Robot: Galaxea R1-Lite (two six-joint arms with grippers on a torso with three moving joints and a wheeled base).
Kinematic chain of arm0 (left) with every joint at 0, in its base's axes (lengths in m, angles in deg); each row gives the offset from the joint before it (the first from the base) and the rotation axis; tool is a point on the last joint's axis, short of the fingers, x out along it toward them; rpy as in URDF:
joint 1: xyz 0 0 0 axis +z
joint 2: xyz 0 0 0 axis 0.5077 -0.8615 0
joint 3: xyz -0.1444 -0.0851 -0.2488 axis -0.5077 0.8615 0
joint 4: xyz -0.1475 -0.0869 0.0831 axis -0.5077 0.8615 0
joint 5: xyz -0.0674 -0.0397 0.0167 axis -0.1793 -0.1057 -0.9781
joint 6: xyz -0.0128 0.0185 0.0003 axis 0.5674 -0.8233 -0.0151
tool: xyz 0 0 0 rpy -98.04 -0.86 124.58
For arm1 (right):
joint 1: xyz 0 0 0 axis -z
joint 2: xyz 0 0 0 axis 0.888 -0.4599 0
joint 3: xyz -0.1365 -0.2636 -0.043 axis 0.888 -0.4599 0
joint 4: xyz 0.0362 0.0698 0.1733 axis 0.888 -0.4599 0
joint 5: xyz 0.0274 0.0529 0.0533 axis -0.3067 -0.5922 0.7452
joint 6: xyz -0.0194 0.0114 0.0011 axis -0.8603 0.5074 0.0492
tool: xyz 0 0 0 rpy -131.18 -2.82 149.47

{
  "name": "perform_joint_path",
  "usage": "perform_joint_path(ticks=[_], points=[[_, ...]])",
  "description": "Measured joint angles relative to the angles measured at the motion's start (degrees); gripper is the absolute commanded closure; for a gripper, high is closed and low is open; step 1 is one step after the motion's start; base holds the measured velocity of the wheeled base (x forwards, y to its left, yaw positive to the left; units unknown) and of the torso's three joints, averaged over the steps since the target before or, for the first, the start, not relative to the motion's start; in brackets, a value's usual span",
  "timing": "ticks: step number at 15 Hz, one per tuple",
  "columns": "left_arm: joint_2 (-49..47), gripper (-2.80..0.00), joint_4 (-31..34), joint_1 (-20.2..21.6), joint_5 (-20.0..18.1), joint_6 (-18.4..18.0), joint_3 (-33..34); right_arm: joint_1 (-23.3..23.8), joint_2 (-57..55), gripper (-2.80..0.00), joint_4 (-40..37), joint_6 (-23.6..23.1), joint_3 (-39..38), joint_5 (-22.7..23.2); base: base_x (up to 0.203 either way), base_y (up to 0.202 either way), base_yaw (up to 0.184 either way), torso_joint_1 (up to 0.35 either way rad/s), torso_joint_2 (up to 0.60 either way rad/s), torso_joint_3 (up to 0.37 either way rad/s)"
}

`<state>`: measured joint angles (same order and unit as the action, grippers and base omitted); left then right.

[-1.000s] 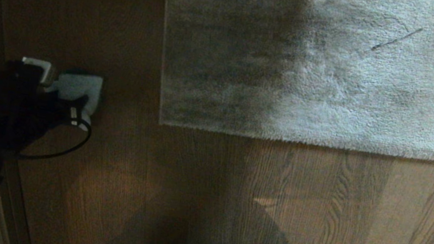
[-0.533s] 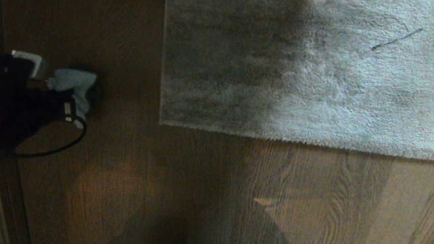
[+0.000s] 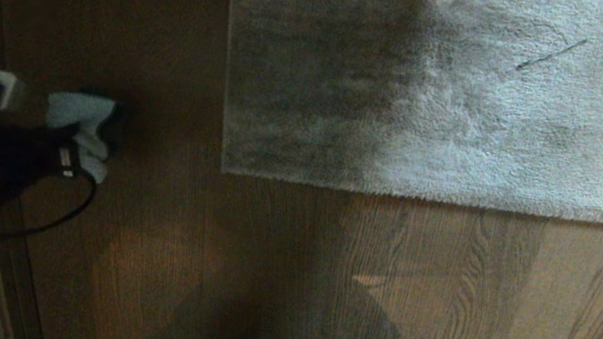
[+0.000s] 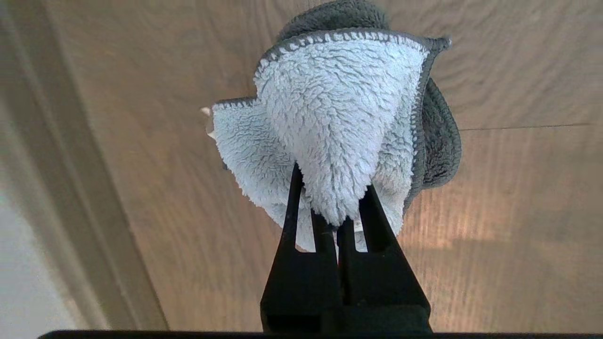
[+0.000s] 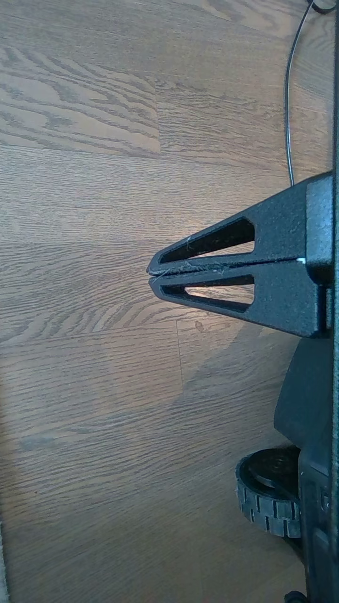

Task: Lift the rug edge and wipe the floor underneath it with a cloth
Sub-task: Pick up the rag

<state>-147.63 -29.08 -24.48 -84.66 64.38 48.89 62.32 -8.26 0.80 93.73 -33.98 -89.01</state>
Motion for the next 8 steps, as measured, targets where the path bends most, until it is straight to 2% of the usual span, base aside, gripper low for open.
perform_joint_path(ticks=[8], points=[[12.0, 0.00, 0.4, -0.5, -0.5, 0.0, 8.5, 0.0, 0.0, 0.00, 0.0, 0.0, 0.0, 0.0, 0.000, 0.000, 0.000, 0.000, 0.00, 0.000]])
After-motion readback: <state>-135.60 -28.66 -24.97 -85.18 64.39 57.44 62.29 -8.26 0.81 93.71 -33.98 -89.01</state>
